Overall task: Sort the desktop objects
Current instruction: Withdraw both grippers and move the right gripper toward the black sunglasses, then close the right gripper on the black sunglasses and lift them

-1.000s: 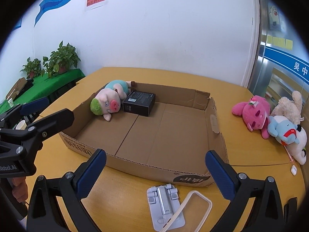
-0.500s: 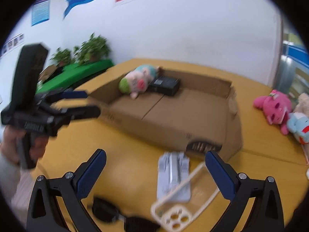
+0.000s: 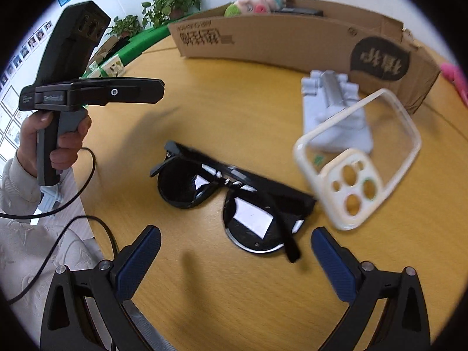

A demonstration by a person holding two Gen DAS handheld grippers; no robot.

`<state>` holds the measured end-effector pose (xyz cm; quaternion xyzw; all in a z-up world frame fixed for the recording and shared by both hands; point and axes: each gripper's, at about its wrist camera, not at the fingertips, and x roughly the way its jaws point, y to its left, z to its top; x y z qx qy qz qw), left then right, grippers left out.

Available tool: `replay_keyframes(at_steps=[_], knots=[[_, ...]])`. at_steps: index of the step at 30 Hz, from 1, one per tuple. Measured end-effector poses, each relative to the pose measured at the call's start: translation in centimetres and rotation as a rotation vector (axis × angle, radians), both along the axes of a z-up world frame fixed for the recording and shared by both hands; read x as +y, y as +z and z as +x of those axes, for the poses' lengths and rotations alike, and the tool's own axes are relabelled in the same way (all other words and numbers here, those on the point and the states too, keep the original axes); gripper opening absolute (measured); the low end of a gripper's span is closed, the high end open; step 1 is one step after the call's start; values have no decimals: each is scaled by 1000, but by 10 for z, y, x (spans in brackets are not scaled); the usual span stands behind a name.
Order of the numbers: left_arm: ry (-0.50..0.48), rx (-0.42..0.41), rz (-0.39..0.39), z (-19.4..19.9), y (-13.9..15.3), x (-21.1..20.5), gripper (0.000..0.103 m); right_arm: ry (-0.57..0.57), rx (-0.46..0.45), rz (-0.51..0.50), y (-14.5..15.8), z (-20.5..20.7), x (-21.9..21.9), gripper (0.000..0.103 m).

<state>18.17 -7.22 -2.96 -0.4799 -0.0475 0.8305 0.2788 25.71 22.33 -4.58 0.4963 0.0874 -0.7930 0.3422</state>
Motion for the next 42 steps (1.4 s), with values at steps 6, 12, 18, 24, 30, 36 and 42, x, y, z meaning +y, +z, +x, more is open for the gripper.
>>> replay_keyframes(at_steps=[6,12,18,24,30,36,42], knots=[[67,-25,-34,3,-3,-29,90,142,-69,-157,4,15,-32,102],[100,-52,-7,3,-9,-46,81,111,-12,-85,2,7,-34,102],[48,-111,18,9,-19,-35,70,249,38,-22,-1,18,-75,102],[43,-143,85,11,-19,-28,64,245,144,87,-4,24,-95,86],[48,-136,131,9,-10,-20,61,104,162,114,3,5,-99,57],[55,-143,245,-5,-2,-16,55,-72,156,81,3,-20,-105,56],[38,-154,281,-32,-1,15,54,-198,143,41,0,-41,-105,56]])
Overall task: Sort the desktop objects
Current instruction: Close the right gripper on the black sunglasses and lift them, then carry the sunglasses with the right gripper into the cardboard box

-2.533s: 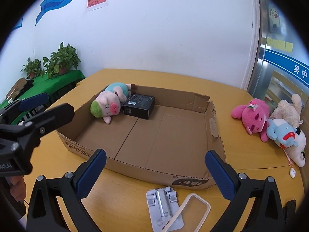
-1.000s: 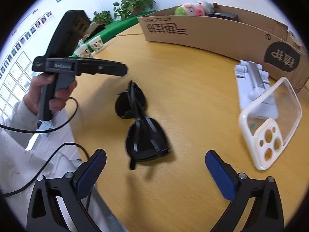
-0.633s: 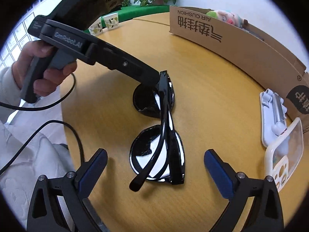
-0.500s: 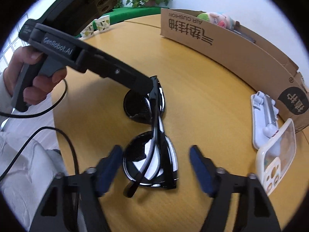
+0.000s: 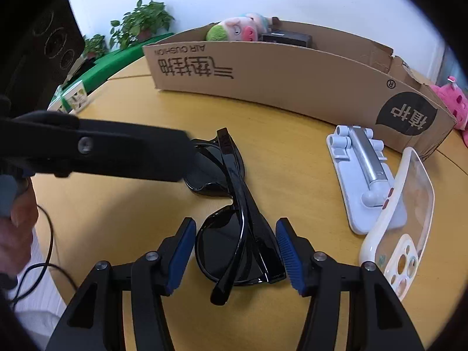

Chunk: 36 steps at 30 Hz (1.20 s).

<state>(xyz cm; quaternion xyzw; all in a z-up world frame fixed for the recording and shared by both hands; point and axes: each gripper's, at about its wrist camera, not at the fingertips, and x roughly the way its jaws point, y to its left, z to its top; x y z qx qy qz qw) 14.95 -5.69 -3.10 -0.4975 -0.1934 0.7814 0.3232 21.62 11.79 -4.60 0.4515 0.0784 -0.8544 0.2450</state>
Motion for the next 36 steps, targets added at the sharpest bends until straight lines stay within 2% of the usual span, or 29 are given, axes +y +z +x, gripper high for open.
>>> replay_keyframes(at_steps=[1,2,4,6,11,15,22,28,32,33,34,35,36], knots=[[-3,-12,-4,-6,-4,4,52,-6,0,-7,0,0,-1,56],[-4,-31,-4,-11,-8,7,43,-11,-1,-16,0,-1,-3,56],[2,-83,-8,-21,-20,11,37,-11,2,-23,0,-2,-5,56],[10,-111,-16,-27,-27,13,25,-11,7,-21,0,2,-2,56],[-20,-72,-29,-26,-22,22,20,-12,5,-27,0,9,4,55],[-61,24,-70,-25,5,34,17,-22,16,-64,8,6,5,53],[-146,224,-110,-50,75,53,17,-62,153,-120,60,-11,13,52],[-245,346,-136,-109,135,76,16,-120,289,-130,111,-57,22,52],[-266,338,-114,-165,158,87,15,-160,321,-171,138,-104,31,52],[-258,337,-129,-181,162,90,12,-166,318,-183,143,-114,34,51],[-254,328,-135,-196,165,93,11,-173,316,-191,149,-128,36,23],[-259,315,-122,-208,166,95,11,-172,310,-199,155,-144,38,14],[-260,308,-117,-223,167,98,11,-173,296,-205,159,-153,42,14]])
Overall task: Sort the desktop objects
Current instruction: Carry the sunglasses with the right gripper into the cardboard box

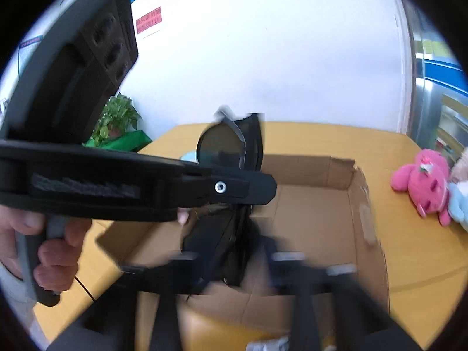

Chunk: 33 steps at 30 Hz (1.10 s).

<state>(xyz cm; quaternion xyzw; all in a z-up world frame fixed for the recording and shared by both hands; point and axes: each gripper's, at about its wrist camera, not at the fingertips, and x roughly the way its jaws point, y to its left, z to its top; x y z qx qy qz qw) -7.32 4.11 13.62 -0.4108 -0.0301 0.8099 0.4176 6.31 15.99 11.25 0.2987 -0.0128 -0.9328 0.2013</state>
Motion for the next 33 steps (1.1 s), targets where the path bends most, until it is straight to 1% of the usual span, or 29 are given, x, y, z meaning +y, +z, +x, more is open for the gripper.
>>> replay_keyframes(at_steps=[2,4,5,11,13,17,19,23,26,28,33], knots=[[2,-24,3,-28,-2,5,10,-1,-24,1,6,-35,4,14],[3,-45,-6,-54,-8,11,9,-5,-50,6,4,-58,5,14],[2,-53,-4,-63,-12,13,9,-1,-76,-9,0,-75,8,14],[7,-139,24,-126,-43,23,8,-13,-153,-37,-20,-135,19,13],[3,-174,26,-147,-56,28,8,-16,-177,-38,-27,-148,18,13],[4,-225,22,-178,-80,35,8,-17,-247,-33,-44,-188,22,13],[11,-271,28,-194,-97,38,8,-15,-277,-26,-54,-204,25,13],[21,-354,29,-217,-132,46,7,-19,-358,-15,-82,-232,28,13],[21,-413,26,-227,-157,52,7,-24,-414,3,-103,-244,29,13],[22,-458,38,-233,-173,54,7,-29,-447,10,-114,-249,31,13],[31,-524,58,-239,-200,63,7,-45,-513,25,-134,-257,34,13]])
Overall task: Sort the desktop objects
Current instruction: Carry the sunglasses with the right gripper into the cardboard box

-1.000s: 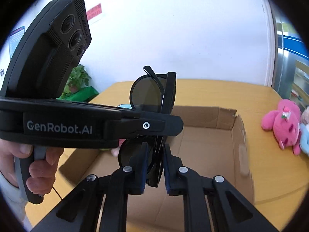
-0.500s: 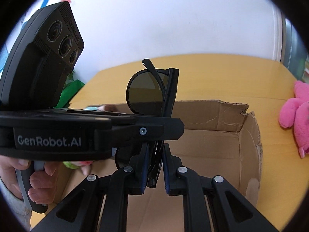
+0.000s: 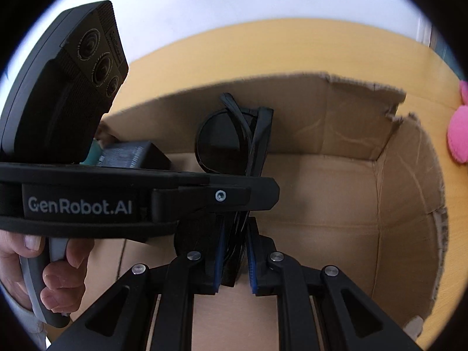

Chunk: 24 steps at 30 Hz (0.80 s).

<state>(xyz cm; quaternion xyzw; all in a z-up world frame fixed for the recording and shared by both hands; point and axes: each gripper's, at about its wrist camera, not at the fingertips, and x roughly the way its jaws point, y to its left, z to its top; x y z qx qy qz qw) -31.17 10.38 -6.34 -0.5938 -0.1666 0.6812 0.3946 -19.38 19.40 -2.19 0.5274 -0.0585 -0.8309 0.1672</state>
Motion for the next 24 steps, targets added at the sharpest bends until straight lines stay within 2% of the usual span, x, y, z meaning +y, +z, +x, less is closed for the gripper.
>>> replay_keyframes(at_steps=[3,7,11,14,21,22,24], knots=[[15,-29,29,-3,-7,-2,7,-6,-8,-9,-4,-2,0,13],[14,-28,-5,-1,-5,0,9,-7,-4,2,-5,-4,-3,13],[29,-20,-31,2,5,-8,23,4,1,18,-5,-1,-10,13],[47,51,-76,11,22,-17,35,17,1,40,-5,2,-18,13],[164,182,-112,31,70,-69,37,28,11,93,-9,9,-28,16],[182,205,-123,35,78,-77,37,26,13,85,-9,10,-28,21],[206,237,-140,43,88,-88,37,18,12,63,-11,14,-28,38]])
